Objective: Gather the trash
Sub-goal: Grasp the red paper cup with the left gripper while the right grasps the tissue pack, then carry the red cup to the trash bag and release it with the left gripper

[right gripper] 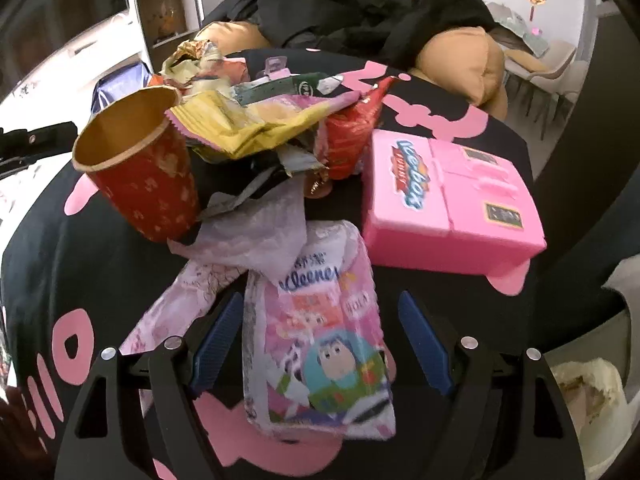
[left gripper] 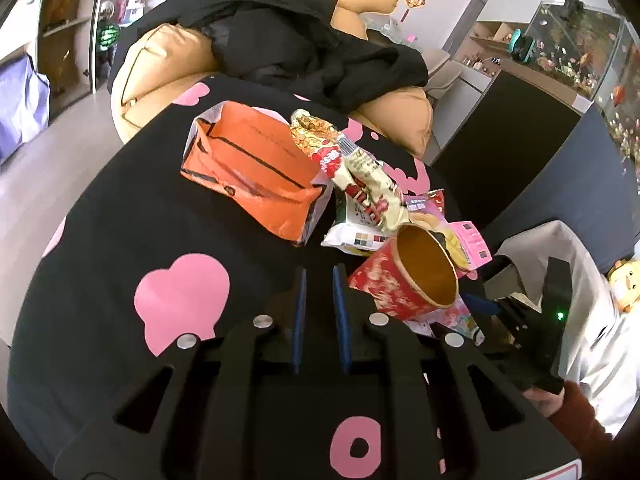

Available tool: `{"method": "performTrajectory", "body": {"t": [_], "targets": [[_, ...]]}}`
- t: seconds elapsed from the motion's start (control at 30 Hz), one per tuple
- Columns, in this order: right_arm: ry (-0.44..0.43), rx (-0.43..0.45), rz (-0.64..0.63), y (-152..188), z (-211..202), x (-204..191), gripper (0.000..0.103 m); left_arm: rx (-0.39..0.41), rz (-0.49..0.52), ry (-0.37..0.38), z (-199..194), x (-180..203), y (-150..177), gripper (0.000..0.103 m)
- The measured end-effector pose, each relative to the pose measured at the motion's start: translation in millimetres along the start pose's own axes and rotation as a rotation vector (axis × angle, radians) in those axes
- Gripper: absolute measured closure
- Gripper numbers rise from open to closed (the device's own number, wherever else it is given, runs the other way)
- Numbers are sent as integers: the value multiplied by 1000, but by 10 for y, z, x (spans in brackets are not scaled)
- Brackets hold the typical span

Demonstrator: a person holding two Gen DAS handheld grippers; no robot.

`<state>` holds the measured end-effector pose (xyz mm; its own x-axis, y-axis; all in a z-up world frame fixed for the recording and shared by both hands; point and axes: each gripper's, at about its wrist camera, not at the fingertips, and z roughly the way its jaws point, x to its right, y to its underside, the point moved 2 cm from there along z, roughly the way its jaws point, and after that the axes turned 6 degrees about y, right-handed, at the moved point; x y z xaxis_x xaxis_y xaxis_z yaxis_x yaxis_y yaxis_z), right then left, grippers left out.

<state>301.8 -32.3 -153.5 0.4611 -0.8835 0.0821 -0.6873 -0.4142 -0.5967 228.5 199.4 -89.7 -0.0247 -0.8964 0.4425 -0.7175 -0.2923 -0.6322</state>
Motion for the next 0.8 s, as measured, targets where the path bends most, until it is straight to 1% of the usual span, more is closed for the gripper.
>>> {"method": "performTrajectory", "body": {"t": [0.03,0.07,0.1,0.13,0.17,0.23,0.27,0.3,0.37,0.43,0.53,0.6,0.63,0.7,0.8], "targets": [[-12,-5,2,-1,-1,-12,40,4,0,7,-11,6,10,85],[-29,-14,2,5,1,-19,53,14,4,29,-28,9,25,79],[-36,-25,6,20,3,-22,62,24,6,45,-35,17,40,64],[-31,-21,10,35,-20,-16,68,40,7,65,-52,21,61,54],[-23,-23,14,56,-43,-9,79,62,12,92,-73,39,88,51],[-20,-16,32,112,-113,21,80,85,44,130,-86,110,142,43],[-24,-11,51,146,-155,52,80,92,74,141,-79,160,180,41],[-32,-8,72,180,-192,89,80,93,109,133,-57,217,223,41],[-46,-6,113,244,-257,167,80,80,181,84,22,321,295,41],[-53,3,147,305,-326,225,80,51,221,36,164,393,351,41],[-50,21,169,354,-383,250,80,16,200,30,336,437,340,41],[-42,27,178,374,-395,244,80,34,214,16,417,504,306,41],[-41,26,183,382,-397,239,80,42,236,-9,470,552,288,41],[-46,22,199,402,-397,236,80,37,249,-29,553,607,259,41],[-55,14,220,424,-377,223,80,16,244,-15,637,659,238,41]]}}
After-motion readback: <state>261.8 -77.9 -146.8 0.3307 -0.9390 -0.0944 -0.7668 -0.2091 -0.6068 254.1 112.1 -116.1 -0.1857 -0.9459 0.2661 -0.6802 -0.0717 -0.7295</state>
